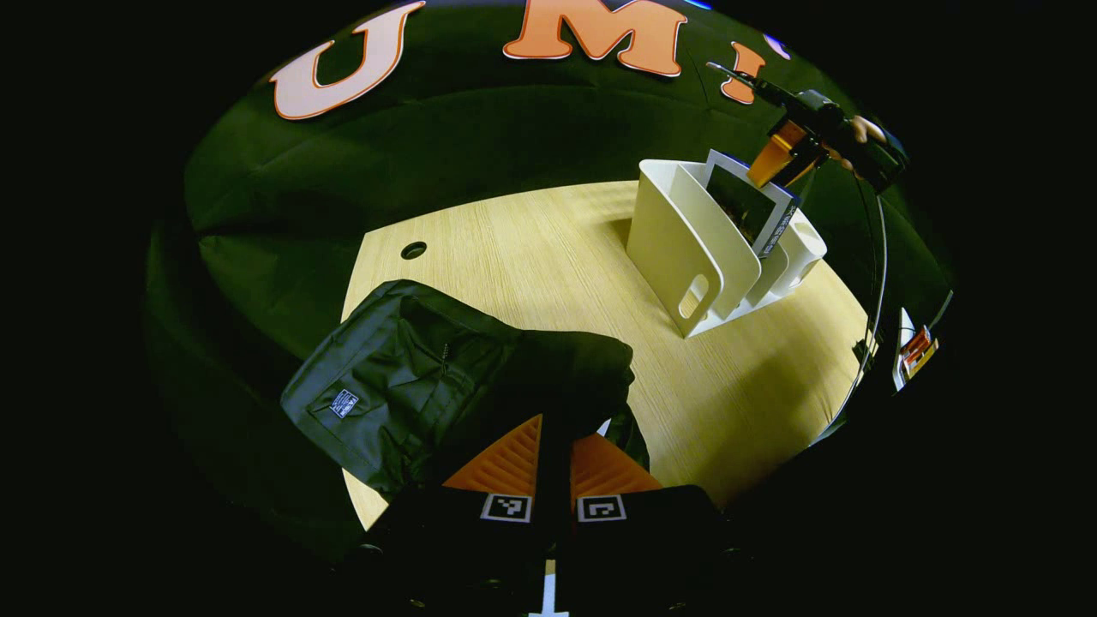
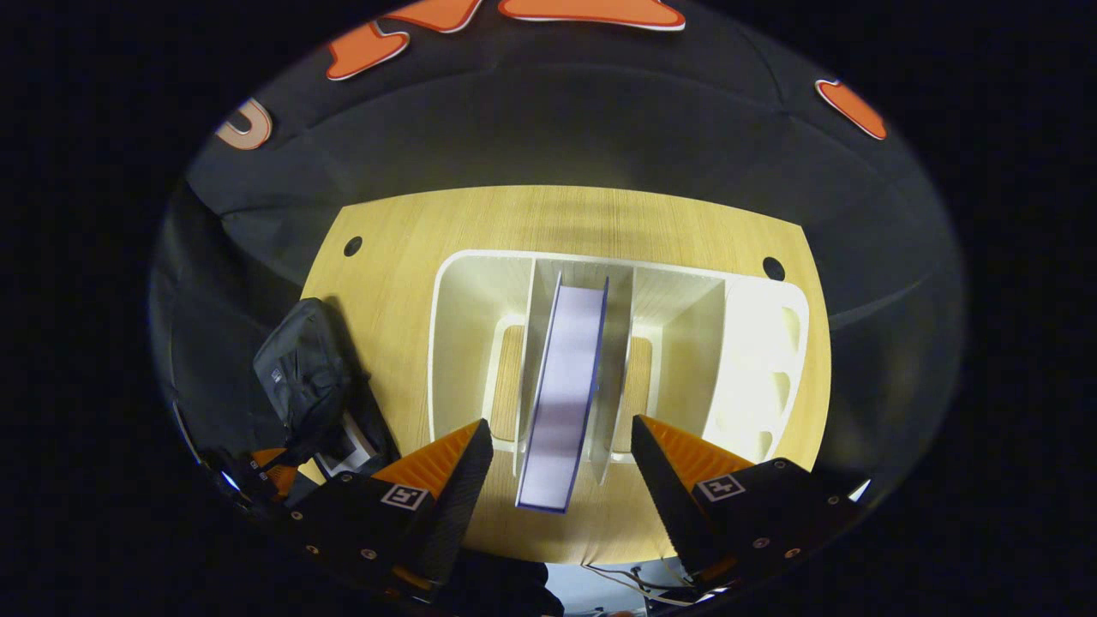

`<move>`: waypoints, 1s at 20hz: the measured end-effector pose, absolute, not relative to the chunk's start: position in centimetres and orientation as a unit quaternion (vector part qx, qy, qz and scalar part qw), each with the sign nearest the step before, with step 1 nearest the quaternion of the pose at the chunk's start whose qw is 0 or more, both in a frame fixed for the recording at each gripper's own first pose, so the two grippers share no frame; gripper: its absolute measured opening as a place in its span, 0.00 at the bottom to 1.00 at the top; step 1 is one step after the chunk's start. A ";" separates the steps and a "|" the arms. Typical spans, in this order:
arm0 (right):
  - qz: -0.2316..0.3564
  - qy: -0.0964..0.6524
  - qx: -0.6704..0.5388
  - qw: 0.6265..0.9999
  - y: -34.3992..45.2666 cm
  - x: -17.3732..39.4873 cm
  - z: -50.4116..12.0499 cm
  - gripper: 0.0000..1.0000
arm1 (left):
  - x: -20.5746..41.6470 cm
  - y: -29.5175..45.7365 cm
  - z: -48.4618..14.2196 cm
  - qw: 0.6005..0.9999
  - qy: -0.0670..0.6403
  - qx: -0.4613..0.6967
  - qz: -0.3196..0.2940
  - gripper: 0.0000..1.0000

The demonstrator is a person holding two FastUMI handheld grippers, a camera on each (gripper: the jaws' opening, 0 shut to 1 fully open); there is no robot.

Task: Open the schoolbag, grab two books from the bookshelf and put them into the schoolbag.

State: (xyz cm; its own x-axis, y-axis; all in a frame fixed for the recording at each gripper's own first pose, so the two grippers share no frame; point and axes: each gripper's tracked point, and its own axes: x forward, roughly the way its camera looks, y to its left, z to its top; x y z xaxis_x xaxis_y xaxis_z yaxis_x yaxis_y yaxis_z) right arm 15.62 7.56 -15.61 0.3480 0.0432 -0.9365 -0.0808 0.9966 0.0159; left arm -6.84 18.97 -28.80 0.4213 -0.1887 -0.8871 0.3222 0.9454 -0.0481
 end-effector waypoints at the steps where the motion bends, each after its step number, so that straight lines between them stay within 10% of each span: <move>1: 0.035 0.576 -0.017 0.816 7.7 15.9 -16.1 0.96 | -6.8 18.9 -28.8 0.840 0.517 0.064 -0.150 0.05; 10: -0.015 0.596 -0.008 0.803 7.0 16.8 -18.2 0.37 | -7.0 19.0 -28.9 0.843 0.514 0.060 -0.146 0.05; 20: -0.048 0.572 0.009 0.819 7.0 12.2 -14.2 0.31 | -7.6 19.5 -28.5 0.844 0.501 0.059 -0.180 0.05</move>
State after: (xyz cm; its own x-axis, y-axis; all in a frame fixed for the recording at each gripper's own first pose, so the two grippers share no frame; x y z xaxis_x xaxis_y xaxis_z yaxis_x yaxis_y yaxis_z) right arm 12.15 6.95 -14.17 0.3418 -0.0675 -0.9373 0.0888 0.9953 -0.0394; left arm -7.56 19.47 -28.47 0.4331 -0.2453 -0.8673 0.3634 0.9281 -0.0811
